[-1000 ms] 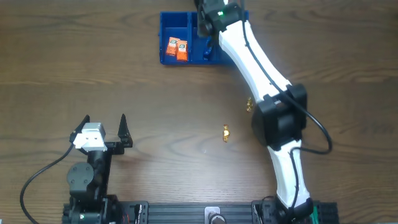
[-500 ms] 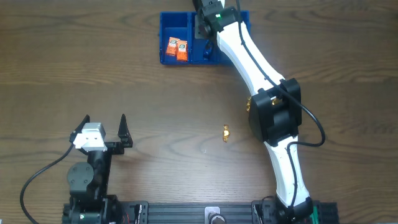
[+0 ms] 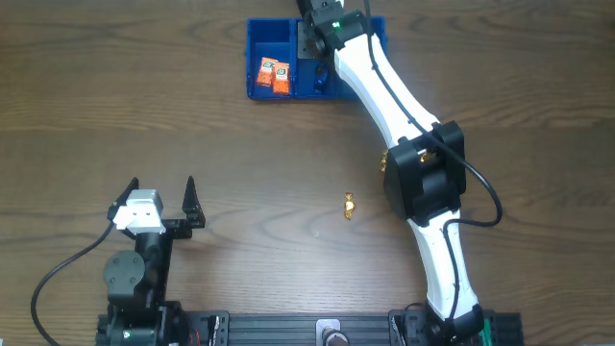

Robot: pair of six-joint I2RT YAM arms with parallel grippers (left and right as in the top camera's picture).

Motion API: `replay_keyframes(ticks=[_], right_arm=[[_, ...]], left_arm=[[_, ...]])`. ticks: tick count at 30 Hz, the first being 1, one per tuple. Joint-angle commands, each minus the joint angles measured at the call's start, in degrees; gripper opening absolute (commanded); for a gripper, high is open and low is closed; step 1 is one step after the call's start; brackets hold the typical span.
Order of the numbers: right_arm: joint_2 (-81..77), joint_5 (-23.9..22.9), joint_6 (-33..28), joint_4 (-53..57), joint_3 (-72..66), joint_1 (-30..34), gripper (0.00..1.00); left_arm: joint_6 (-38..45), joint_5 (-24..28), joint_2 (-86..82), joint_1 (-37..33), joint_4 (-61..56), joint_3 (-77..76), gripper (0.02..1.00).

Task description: Sort Candies Into Trays

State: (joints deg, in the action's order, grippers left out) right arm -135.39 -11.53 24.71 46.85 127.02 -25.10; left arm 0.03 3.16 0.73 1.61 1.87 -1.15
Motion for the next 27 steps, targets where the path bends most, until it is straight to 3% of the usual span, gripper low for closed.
replay_keyframes(ticks=[1, 3, 12, 20, 24, 27], right_arm=[[-0.6, -0.1, -0.8, -0.2, 0.9, -0.6, 0.75], [-0.6, 0.2, -0.9, -0.3, 0.9, -0.8, 1.0], [5.6, 0.9, -2.1, 6.1, 1.0, -2.4, 1.0], [20.5, -2.1, -2.0, 27.8, 0.8, -6.4, 1.0], [25.1, -2.1, 3.4, 40.0, -1.8, -8.1, 1.0], [29.0, -2.1, 5.7, 42.3, -9.1, -9.0, 1.0]], left_arm=[[0.2, 0.5, -0.3, -0.2, 2.4, 0.9, 0.998], [0.2, 0.5, -0.3, -0.2, 2.4, 0.9, 0.998], [0.2, 0.5, -0.3, -0.2, 2.4, 0.9, 0.998], [0.2, 0.5, -0.3, -0.2, 2.4, 0.9, 0.998], [0.2, 0.5, -0.3, -0.2, 2.4, 0.9, 0.998], [0.2, 0.5, -0.3, -0.2, 2.4, 0.9, 0.998]])
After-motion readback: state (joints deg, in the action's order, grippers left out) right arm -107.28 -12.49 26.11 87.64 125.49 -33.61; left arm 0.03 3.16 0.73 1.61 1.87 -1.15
